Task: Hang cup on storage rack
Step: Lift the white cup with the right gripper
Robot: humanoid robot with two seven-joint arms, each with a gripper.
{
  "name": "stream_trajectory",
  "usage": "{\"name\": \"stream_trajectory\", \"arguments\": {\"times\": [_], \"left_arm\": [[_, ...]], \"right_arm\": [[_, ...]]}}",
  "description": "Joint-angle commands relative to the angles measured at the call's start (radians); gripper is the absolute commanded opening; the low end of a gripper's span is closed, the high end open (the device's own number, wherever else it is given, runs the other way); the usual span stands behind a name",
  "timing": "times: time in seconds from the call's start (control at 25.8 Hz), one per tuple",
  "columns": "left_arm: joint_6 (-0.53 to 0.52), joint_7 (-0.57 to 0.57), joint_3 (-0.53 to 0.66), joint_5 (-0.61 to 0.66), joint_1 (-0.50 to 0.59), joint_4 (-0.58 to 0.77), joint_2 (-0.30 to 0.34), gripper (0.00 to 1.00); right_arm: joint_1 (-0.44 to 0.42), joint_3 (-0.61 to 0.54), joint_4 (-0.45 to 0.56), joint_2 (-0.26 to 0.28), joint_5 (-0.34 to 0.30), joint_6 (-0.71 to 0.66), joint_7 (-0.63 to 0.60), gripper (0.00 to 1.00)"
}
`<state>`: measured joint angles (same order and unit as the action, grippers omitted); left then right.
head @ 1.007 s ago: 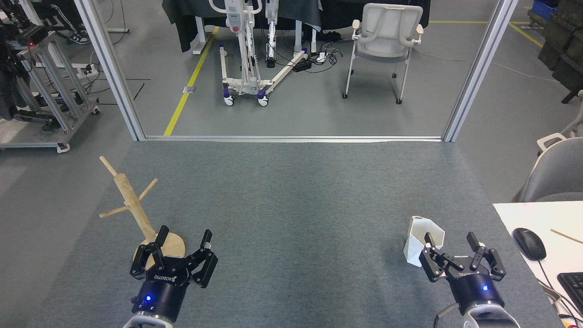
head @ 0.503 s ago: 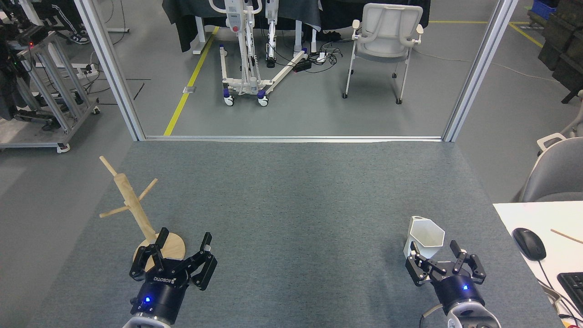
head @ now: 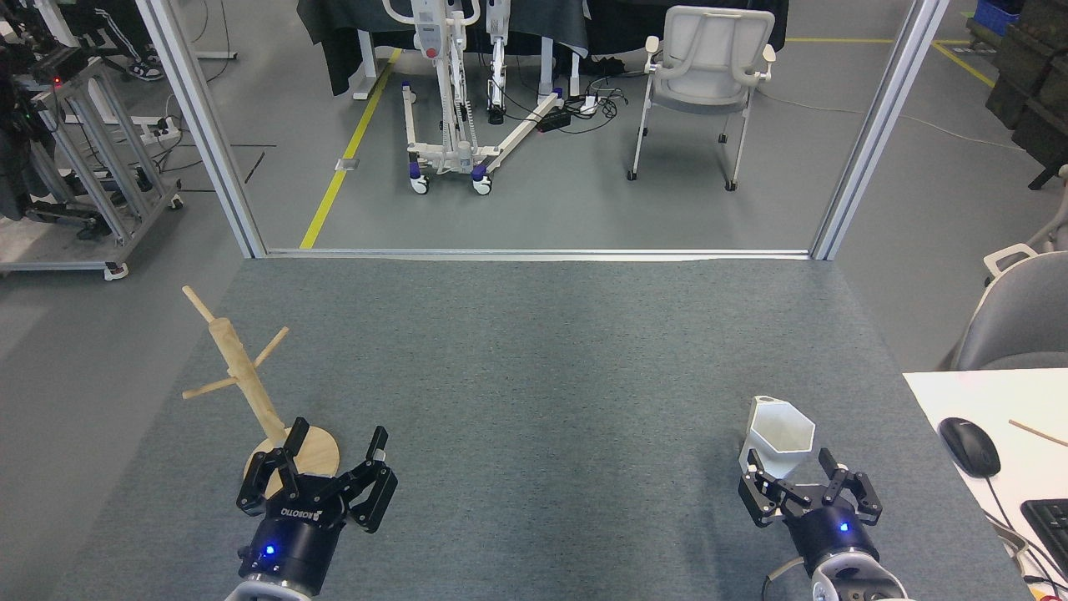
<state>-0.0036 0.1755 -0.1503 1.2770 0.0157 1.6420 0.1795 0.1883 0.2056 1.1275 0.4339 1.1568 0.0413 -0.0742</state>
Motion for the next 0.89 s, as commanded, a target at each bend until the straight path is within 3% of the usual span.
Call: {"name": "stream_trajectory", "arguments": {"times": [0.0,0.31,0.85], "left_arm": [[0.001,0.001,0.0,-0.001,0.0,-0.001,0.0,0.99],[0.001,0.001,0.0,-0.001,0.003,0.001,-0.002,0.99],[0.002,0.001,0.0,-0.001,0.001,-0.007,-0.002,0.99]], "right_arm": [[0.036,0.008,-0.051,-0.009,0.0,-0.003,0.001,0.99],[0.111,0.049,-0.146,-0.024,-0.002,-0.011,0.001,0.99],[0.157,0.057,-0.17,-0.021,-0.003,-0.004,0.001,0.99]]}}
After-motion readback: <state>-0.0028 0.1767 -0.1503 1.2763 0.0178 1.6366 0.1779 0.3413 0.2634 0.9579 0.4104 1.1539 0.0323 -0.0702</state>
